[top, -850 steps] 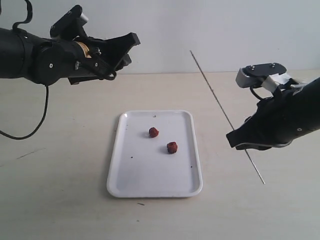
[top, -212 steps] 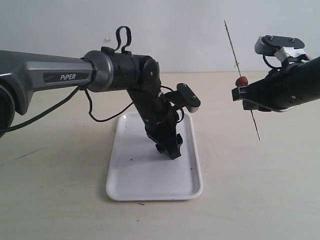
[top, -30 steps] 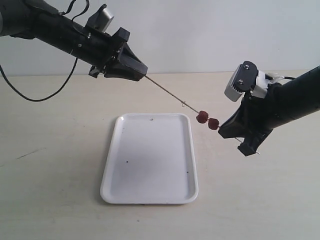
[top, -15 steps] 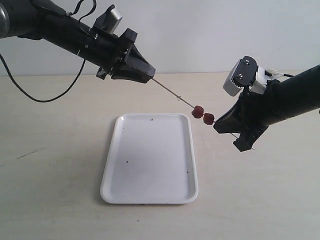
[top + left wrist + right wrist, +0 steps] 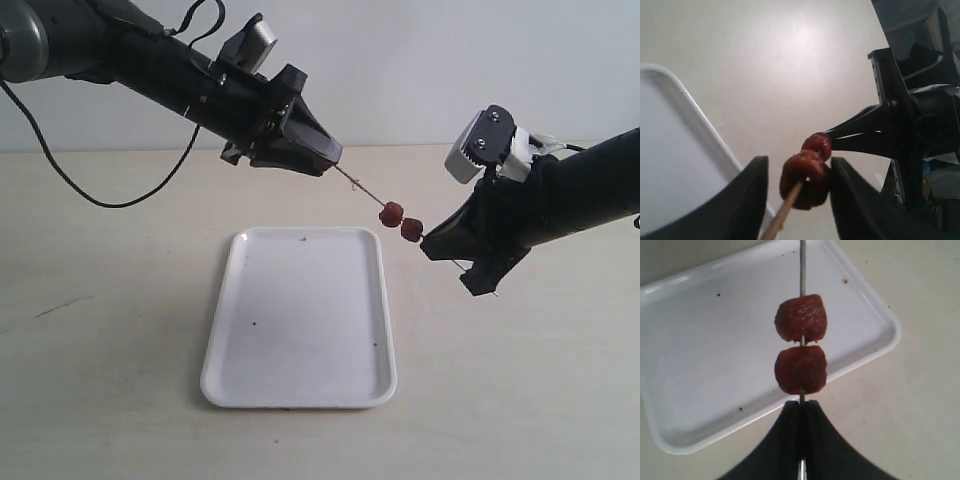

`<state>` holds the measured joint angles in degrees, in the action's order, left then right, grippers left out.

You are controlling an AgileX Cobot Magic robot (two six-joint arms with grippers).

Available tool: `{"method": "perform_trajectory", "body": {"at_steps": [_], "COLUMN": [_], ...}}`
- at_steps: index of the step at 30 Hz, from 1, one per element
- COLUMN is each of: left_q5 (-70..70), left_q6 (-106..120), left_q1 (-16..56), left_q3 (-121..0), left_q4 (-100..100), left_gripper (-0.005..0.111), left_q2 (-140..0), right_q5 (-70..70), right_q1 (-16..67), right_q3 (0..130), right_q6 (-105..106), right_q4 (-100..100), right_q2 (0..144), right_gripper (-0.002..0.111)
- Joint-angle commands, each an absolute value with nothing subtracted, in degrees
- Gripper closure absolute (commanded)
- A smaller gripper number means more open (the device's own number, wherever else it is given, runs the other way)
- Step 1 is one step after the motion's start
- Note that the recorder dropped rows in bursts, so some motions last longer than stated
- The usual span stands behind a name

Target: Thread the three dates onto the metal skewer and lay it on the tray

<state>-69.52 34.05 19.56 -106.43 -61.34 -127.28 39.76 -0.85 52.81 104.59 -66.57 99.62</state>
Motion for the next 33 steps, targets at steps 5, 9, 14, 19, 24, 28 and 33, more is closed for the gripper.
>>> {"method": "perform_trajectory", "body": {"at_steps": [5, 9, 14, 19, 24, 28, 33], "left_q5": [-70.0, -70.0, -70.0, -70.0, -70.0, -70.0, -70.0], "left_q6": [34.5, 35.4, 37.4, 40.0, 41.7, 41.7, 41.7], "left_q1": [20.0, 19.8, 19.1, 17.1, 15.7, 15.4, 15.4], "left_q3": [-106.7, -106.7, -106.7, -106.7, -106.7, -106.7, -106.7], "left_q4": [-62.1, -62.2, -63.2, -68.7, -68.3, -63.6, -60.6], "left_gripper": [0.042, 0.042, 0.042, 0.042, 0.045, 0.061, 0.102], "left_q2": [-127.6, -127.6, -127.6, -127.6, -127.6, -127.6, -127.6], "right_q5": [40.4, 39.4, 36.8, 34.3, 34.5, 39.8, 42.3], "right_q1": [-0.7, -0.7, -0.7, -0.7, -0.7, -0.7, -0.7], "right_q3": [52.9, 52.9, 52.9, 52.9, 52.9, 52.9, 52.9], "right_q6": [104.9, 104.1, 103.1, 101.2, 100.9, 103.8, 99.5], "right_q4": [-67.6, -69.0, -73.1, -80.2, -89.5, -95.5, -96.9], "right_q2": [99.3, 99.3, 99.3, 99.3, 99.3, 99.3, 99.3], "right_gripper": [0.108, 0.108, 0.108, 0.108, 0.108, 0.108, 0.108]}}
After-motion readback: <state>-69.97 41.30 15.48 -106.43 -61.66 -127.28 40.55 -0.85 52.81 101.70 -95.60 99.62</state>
